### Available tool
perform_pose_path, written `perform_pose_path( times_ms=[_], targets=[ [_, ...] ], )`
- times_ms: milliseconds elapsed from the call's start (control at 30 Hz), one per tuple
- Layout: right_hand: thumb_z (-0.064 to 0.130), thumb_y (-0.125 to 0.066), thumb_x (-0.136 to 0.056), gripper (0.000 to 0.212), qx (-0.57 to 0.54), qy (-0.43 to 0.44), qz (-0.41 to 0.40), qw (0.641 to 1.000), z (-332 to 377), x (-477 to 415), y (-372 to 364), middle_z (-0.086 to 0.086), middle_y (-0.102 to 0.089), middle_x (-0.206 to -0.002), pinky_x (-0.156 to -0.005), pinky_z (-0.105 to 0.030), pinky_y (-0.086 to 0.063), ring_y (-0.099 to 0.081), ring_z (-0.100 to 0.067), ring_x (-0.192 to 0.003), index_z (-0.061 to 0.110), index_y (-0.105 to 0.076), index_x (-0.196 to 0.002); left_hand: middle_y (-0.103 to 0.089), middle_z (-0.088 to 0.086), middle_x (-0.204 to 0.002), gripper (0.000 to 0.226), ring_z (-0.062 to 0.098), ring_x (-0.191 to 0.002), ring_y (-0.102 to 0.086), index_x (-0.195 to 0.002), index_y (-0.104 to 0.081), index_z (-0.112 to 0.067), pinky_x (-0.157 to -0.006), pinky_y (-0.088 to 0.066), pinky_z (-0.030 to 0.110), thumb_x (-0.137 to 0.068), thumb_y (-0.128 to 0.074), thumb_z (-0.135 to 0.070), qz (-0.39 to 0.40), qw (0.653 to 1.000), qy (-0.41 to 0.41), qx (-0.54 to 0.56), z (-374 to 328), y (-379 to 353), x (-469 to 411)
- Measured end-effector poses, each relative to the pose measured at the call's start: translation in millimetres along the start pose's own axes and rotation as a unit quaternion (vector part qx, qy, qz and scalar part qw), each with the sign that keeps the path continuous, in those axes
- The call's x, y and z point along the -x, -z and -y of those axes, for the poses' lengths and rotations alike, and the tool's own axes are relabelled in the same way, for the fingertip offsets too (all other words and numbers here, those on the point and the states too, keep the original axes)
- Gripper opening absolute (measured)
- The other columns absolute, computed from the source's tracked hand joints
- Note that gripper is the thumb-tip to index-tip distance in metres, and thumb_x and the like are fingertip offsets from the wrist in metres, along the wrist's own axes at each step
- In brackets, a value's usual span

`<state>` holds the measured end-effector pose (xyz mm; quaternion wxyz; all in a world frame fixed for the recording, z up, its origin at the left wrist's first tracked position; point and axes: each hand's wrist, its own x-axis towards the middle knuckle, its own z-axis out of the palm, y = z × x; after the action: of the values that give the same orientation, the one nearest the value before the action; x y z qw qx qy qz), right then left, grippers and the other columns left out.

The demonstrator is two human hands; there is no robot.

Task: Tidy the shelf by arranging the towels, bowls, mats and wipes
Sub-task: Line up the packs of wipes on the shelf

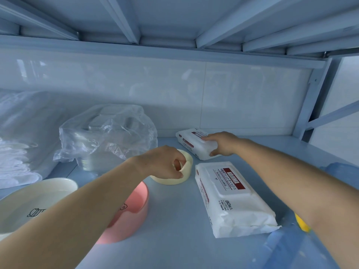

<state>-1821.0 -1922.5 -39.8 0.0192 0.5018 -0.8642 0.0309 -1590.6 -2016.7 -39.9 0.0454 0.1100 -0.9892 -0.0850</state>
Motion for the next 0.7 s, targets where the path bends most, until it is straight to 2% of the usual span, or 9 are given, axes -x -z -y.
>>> perform_pose_path(
  times_ms=[100,233,367,433,500,600,700],
  targets=[
    [0.045,-0.071,-0.077,0.073,0.065,0.008,-0.033,0.997,15,2,3,-0.002,-0.042,-0.144,-0.1,-0.027,-0.033,-0.04,-0.023,-0.13,0.03,-0.038,-0.14,-0.064,-0.017,-0.095,0.011,0.009,-0.088,-0.058,-0.091,-0.061,-0.035,-0.081,-0.049,0.029,-0.081,-0.06,-0.031,-0.001,1.0,0.01,0.002,1,0,3],
    [0.052,-0.067,-0.078,0.074,0.117,-0.001,-0.037,0.992,26,4,4,-0.002,-0.042,-0.144,-0.099,-0.029,-0.037,-0.04,-0.024,-0.13,0.029,-0.036,-0.141,-0.065,-0.017,-0.096,0.02,0.007,-0.087,-0.057,-0.102,-0.064,-0.032,-0.082,-0.049,0.027,-0.082,-0.06,-0.035,-0.009,1.0,0.019,-0.003,2,0,6],
    [0.053,-0.07,-0.074,0.074,0.065,-0.004,-0.021,0.998,24,10,12,0.001,-0.043,-0.143,-0.1,-0.03,-0.037,-0.042,-0.022,-0.129,0.028,-0.042,-0.138,-0.063,-0.02,-0.092,0.02,0.005,-0.085,-0.055,-0.103,-0.064,-0.032,-0.082,-0.048,0.027,-0.083,-0.06,-0.034,-0.006,1.0,0.015,-0.003,2,3,10],
    [0.052,-0.066,-0.078,0.066,0.017,0.003,-0.026,1.0,21,19,18,0.002,-0.043,-0.144,-0.101,-0.029,-0.036,-0.041,-0.021,-0.129,0.029,-0.045,-0.136,-0.065,-0.018,-0.096,0.02,0.003,-0.081,-0.051,-0.104,-0.064,-0.032,-0.082,-0.046,0.025,-0.084,-0.059,-0.032,-0.013,1.0,0.012,-0.003,0,6,13],
    [0.049,-0.062,-0.082,0.056,-0.022,0.012,-0.047,0.999,17,33,25,0.001,-0.046,-0.141,-0.097,-0.027,-0.036,-0.043,-0.02,-0.127,0.03,-0.048,-0.133,-0.063,-0.02,-0.094,0.021,0.002,-0.08,-0.05,-0.104,-0.063,-0.033,-0.083,-0.046,0.024,-0.084,-0.059,-0.032,-0.036,0.999,0.012,-0.003,-3,11,15],
    [0.041,-0.061,-0.086,0.047,-0.044,0.036,-0.061,0.997,13,65,40,0.001,-0.054,-0.131,-0.086,-0.022,-0.037,-0.052,-0.017,-0.114,0.03,-0.051,-0.131,-0.059,-0.022,-0.096,0.023,0.004,-0.086,-0.055,-0.106,-0.062,-0.035,-0.087,-0.046,0.026,-0.083,-0.06,-0.033,-0.077,0.997,0.011,0.014,-10,15,15],
    [0.038,-0.061,-0.086,0.044,-0.05,0.057,-0.058,0.995,11,103,58,0.007,-0.057,-0.128,-0.089,-0.023,-0.039,-0.053,-0.014,-0.111,0.031,-0.052,-0.128,-0.057,-0.018,-0.109,0.025,0.005,-0.101,-0.055,-0.106,-0.061,-0.039,-0.087,-0.043,0.024,-0.082,-0.062,-0.034,-0.115,0.993,-0.009,0.018,-25,15,13]
  ],
)
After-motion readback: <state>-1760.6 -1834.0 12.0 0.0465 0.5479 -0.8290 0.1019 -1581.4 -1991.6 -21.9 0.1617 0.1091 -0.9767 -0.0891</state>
